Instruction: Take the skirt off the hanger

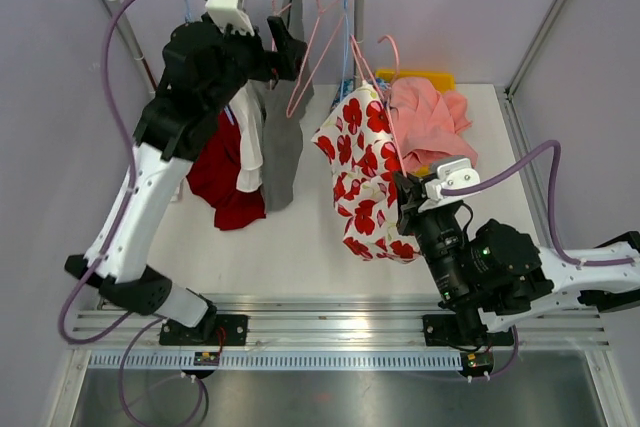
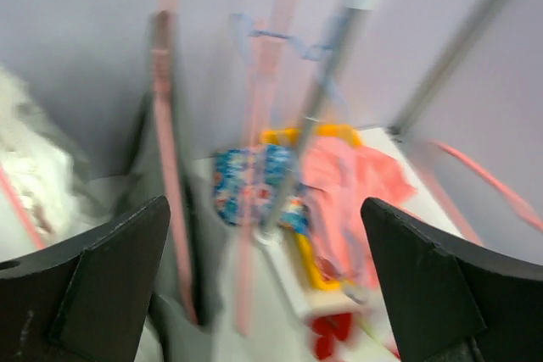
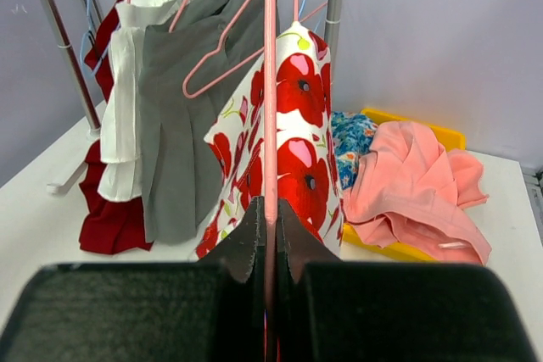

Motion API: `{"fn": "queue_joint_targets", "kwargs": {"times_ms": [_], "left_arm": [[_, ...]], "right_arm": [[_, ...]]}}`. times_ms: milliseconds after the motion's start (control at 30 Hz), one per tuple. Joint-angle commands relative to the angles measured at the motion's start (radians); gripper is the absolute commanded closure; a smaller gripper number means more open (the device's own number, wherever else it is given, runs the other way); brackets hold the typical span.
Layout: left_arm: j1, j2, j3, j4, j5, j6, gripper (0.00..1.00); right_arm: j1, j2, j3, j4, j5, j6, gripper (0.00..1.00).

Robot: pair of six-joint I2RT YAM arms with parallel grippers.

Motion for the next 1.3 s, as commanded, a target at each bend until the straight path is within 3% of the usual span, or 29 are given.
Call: {"fn": "queue_joint_targets", "kwargs": {"times_ms": [0, 67, 167, 233, 367, 600, 900, 967, 1033, 1067, 1167, 1267], "left_arm": [[-0.124, -0.144, -0.068, -0.066, -0.037, 0.031, 0.01], [-0.199, -0.223, -0.132, -0.077, -0.014, 0.012, 0.01], [-0.268, -0.353, -0.359, -0.031, 0.096, -0.026, 0.01], [-0.315, -0.423, -0.585, 0.076, 0.161, -0.031, 0.01], [-0.415, -0.528, -0.796, 0.225, 0.254, -0.07, 0.01], [-0.711, -0.403, -0.719, 0.264, 0.141, 0.0, 0.01], [-0.785, -0.283, -0.629, 0.302, 0.069, 0.029, 0.01], [-0.785, -0.26, -0.631, 0.311, 0.067, 0.026, 0.12], [-0.785, -0.241, -0.634, 0.328, 0.043, 0.025, 0.35], [-0.785, -0.226, -0.633, 0.333, 0.044, 0.023, 0.65], [-0.787, -0.203, -0.619, 0.32, 0.025, 0.019, 1.0], [-0.794, -0.215, -0.643, 0.31, -0.005, 0.015, 1.0]], "right_arm": [[-0.014, -0.003, 0.08, 0.123, -0.039, -0.116, 1.0], [-0.019, 0.009, 0.094, 0.147, -0.044, -0.153, 1.0], [-0.025, 0.023, 0.141, 0.164, -0.054, -0.188, 1.0], [-0.026, 0.037, 0.169, 0.158, -0.058, -0.199, 1.0], [-0.032, 0.066, 0.241, 0.14, -0.07, -0.213, 1.0], [-0.043, 0.107, 0.258, 0.177, -0.067, -0.229, 1.0], [-0.045, 0.043, 0.22, 0.097, -0.027, -0.108, 1.0], [-0.045, 0.028, 0.215, 0.074, -0.019, -0.078, 1.0], [-0.045, 0.008, 0.214, 0.063, -0.015, -0.062, 1.0], [-0.045, 0.001, 0.211, 0.063, -0.013, -0.059, 1.0], [-0.045, -0.011, 0.208, 0.054, -0.01, -0.059, 1.0], [-0.045, -0.012, 0.205, 0.054, -0.002, -0.074, 1.0]]}}
